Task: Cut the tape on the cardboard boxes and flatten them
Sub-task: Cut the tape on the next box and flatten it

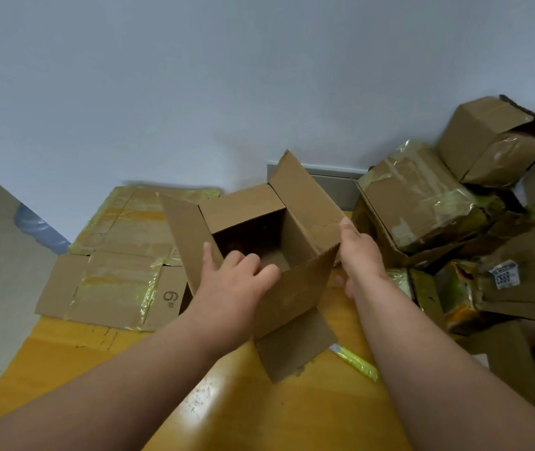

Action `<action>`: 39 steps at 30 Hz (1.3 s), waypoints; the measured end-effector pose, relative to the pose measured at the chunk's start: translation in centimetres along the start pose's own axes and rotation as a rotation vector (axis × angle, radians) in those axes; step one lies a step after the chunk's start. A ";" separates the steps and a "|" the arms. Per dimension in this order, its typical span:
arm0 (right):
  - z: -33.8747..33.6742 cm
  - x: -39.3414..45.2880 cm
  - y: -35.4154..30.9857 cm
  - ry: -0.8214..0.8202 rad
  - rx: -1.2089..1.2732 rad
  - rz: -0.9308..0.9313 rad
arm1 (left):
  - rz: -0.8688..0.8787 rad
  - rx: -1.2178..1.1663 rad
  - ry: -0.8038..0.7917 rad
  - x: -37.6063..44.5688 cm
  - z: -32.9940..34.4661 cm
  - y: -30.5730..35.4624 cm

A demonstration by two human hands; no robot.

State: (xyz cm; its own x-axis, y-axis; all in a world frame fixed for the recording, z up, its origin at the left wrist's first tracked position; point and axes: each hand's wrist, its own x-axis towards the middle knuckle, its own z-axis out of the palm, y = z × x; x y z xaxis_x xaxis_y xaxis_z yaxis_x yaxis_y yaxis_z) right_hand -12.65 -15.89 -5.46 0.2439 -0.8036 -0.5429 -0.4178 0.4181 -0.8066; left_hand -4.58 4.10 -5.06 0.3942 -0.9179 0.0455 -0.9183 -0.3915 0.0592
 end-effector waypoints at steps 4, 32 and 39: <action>-0.3 -1.3 0.0 -0.161 0.089 0.116 | 0.069 -0.080 -0.109 -0.8 -0.7 -1.0; 2.9 -2.3 -5.7 -0.468 -1.012 -0.241 | -0.431 0.277 -0.395 10.1 -1.3 -11.5; 2.7 -1.4 -4.6 -0.404 -0.976 -0.259 | -0.326 0.338 -0.368 10.9 -0.2 -14.1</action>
State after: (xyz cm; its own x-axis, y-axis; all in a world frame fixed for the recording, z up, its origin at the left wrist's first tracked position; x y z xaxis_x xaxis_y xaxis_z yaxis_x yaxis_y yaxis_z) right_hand -8.74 -15.52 -1.64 0.6197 -0.5458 -0.5640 -0.7843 -0.4044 -0.4704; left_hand 12.71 -0.37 -5.18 0.6746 -0.6854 -0.2741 -0.7366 -0.6005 -0.3112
